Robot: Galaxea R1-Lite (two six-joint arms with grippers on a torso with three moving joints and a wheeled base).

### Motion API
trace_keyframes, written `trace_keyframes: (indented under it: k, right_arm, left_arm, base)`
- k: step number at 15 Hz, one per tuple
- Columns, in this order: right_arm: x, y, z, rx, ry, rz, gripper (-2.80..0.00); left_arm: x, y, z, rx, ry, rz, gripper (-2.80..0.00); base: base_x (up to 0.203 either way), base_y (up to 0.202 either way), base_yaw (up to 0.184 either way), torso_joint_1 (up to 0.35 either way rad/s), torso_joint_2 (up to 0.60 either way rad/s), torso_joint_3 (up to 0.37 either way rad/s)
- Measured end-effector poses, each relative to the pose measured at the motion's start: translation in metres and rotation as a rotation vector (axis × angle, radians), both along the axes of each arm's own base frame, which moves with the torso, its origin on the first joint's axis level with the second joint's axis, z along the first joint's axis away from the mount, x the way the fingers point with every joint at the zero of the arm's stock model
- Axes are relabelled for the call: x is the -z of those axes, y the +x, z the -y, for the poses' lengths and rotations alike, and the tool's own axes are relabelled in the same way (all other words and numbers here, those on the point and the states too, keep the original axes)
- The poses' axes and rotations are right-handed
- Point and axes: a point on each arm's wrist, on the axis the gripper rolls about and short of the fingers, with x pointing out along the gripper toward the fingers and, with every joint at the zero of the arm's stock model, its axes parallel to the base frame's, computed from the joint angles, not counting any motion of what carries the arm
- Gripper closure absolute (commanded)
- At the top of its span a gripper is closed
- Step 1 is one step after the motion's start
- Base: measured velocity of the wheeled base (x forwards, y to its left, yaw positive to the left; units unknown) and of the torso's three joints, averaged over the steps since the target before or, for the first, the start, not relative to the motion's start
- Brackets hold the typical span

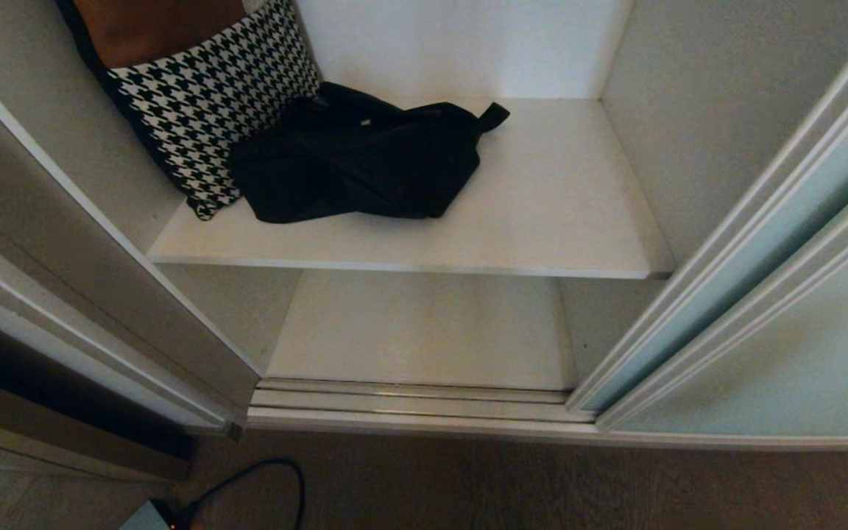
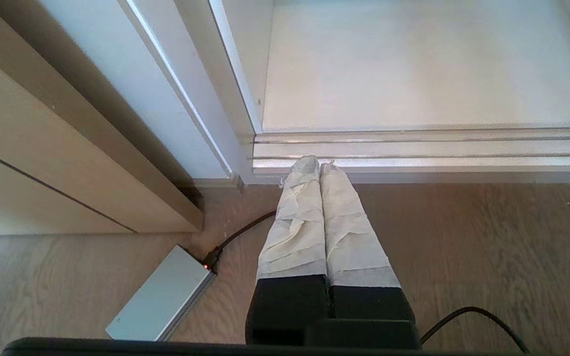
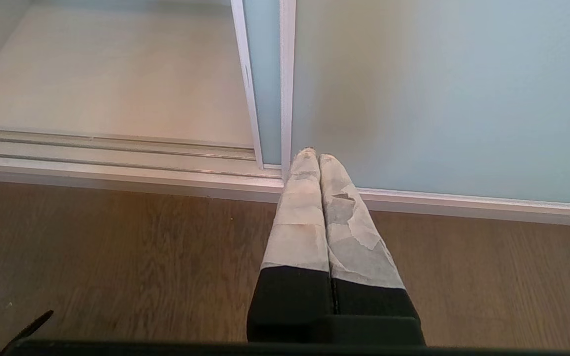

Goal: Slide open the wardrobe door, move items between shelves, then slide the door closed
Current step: Close the door

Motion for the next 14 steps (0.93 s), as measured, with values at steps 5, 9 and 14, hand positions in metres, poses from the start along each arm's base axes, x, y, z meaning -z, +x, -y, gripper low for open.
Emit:
trace_keyframes:
  k: [5,9,14]
  right_arm:
    - [0.0,0.0,0.0,0.0,0.0,0.0,0.0]
    - [0.0,0.0,0.0,0.0,0.0,0.0,0.0]
    - [0.0,0.0,0.0,0.001,0.0,0.0,0.0]
  left_arm:
    - [0.0008,-0.0002,-0.0001,-0.003,0.003,-0.001,0.0]
    - [0.001,-0.0002,-0.0001,-0.003,0.003,-0.002,0.0]
    - [0.0013,-0.0001,-0.0001,-0.003,-0.001,-0.004,0.0]
  base:
    - [-0.051,0.0,0.001,0.002,0.0,-0.001]
    - [-0.196,0.0,0.001,0.0,0.0,0.001]
    - [-0.196,0.0,0.0,0.0,0.0,0.003]
